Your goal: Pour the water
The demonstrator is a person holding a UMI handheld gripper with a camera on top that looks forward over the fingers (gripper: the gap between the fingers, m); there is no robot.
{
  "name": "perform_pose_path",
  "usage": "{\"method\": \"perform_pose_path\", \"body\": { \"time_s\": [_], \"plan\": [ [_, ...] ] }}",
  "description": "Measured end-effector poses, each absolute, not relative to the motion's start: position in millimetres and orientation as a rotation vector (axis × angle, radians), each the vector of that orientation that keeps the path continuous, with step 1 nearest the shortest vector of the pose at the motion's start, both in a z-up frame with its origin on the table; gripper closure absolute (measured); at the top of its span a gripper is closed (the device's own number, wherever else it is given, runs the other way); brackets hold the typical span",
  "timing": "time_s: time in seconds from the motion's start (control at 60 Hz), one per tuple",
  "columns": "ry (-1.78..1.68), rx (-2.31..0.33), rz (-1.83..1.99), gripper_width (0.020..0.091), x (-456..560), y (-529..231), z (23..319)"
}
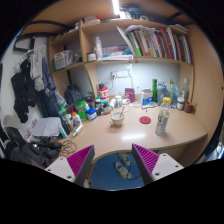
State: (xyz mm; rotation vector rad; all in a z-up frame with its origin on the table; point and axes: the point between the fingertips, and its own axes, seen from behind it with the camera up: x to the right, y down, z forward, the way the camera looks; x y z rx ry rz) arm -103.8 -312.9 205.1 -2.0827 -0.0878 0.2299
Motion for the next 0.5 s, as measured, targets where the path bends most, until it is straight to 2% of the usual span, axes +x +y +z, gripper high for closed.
{"method": "perform_pose_path", "body": {
  "time_s": [0.05, 0.067, 0.083, 0.183, 0.367, 0.5],
  "plan": [
    [-0.098, -2.078, 0.220, 0.0274, -104.4, -316.3, 206.9],
    [-0.102, -2.077, 0.217, 0.0245, -104.8, -317.9, 207.1],
    [-0.105, -2.077, 0.216, 0.0275, -105.4, -319.2, 207.3],
    [-0.120, -2.067, 0.197, 0.0285, -105.9, -323.4, 207.9],
    [-0.083, -2.054, 0.134, 0.0285, -72.1, -304.9, 199.5],
    [-0.017, -2.048, 0.075, 0.0286, -11.8, -265.5, 182.7]
  ]
}}
